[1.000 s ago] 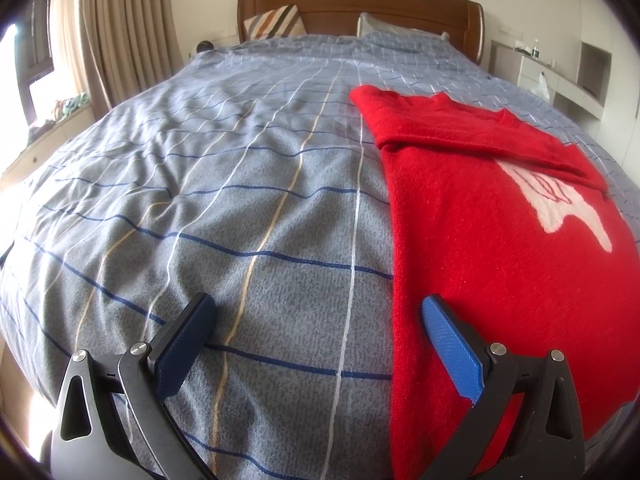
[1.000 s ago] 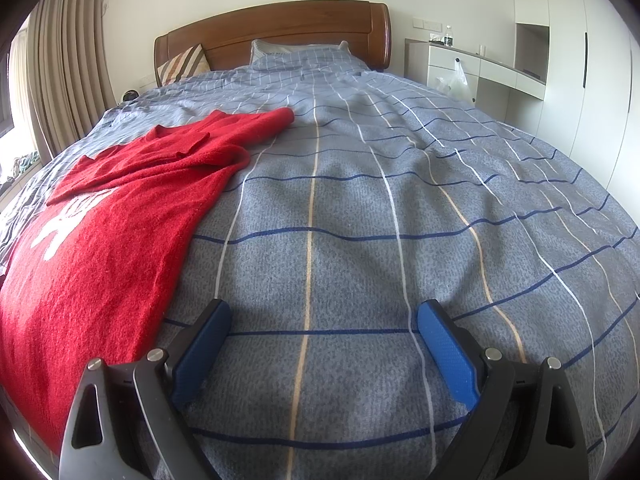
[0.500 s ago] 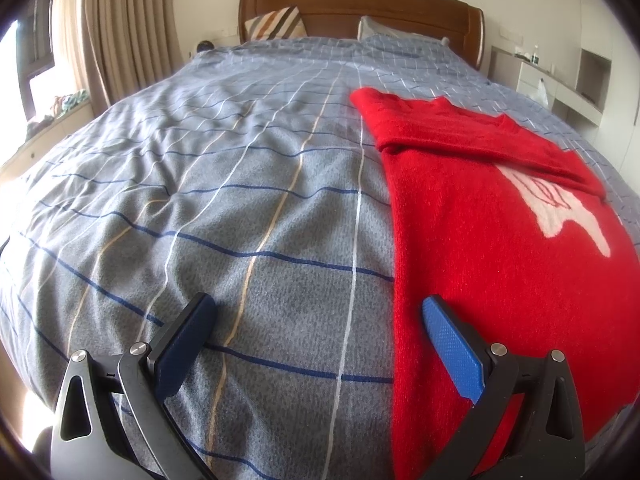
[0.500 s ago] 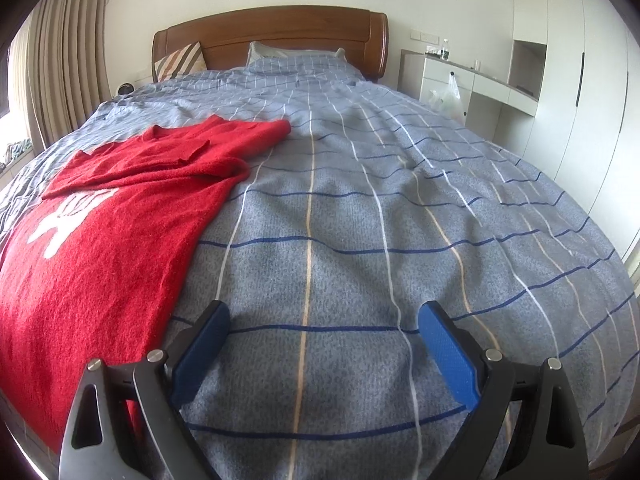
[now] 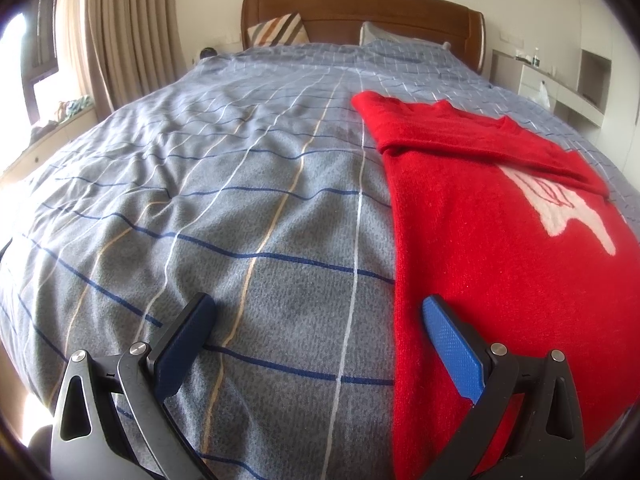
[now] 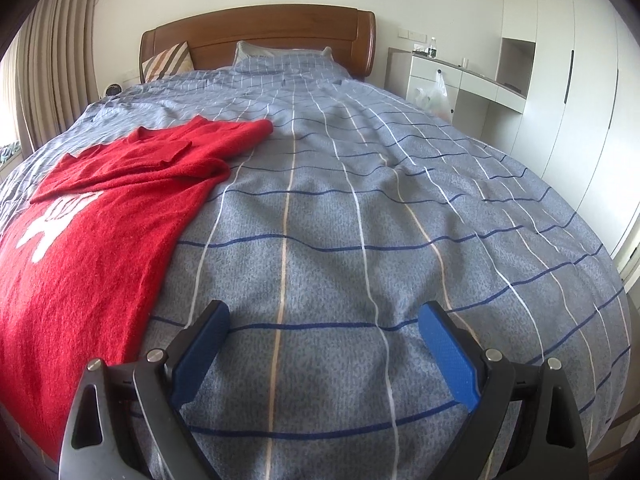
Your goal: Fold small clothes
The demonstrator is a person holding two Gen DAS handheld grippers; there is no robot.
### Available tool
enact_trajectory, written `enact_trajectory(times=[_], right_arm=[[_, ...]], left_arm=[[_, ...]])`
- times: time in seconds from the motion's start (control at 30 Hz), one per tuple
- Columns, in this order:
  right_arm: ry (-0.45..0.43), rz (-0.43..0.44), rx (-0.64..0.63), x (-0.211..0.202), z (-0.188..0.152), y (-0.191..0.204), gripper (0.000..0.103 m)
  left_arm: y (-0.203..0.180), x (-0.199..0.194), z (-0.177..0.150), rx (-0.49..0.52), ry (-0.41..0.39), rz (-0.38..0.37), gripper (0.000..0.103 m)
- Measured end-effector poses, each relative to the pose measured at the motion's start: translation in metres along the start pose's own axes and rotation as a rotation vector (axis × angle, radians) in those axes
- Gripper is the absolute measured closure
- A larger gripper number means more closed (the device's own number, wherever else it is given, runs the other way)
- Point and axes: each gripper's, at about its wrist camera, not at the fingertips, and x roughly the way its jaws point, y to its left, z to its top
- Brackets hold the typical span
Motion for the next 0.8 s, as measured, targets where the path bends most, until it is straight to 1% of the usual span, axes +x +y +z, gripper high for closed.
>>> enact_trajectory(times=[0.6,0.8], right_arm=[[0.007,-0.008,-0.005,0.0042,-0.0035,0.0047,0.007],[0.013,0.001,0.009,0.0069,-0.0046,0.0037,0.006]], left_arm=[[-0.0008,-0.0002,0.0004,-0.003,0.003,0.0,0.0],[-0.0009,-0.0004,0.0006,-0.005,0.005,0.0,0.0]])
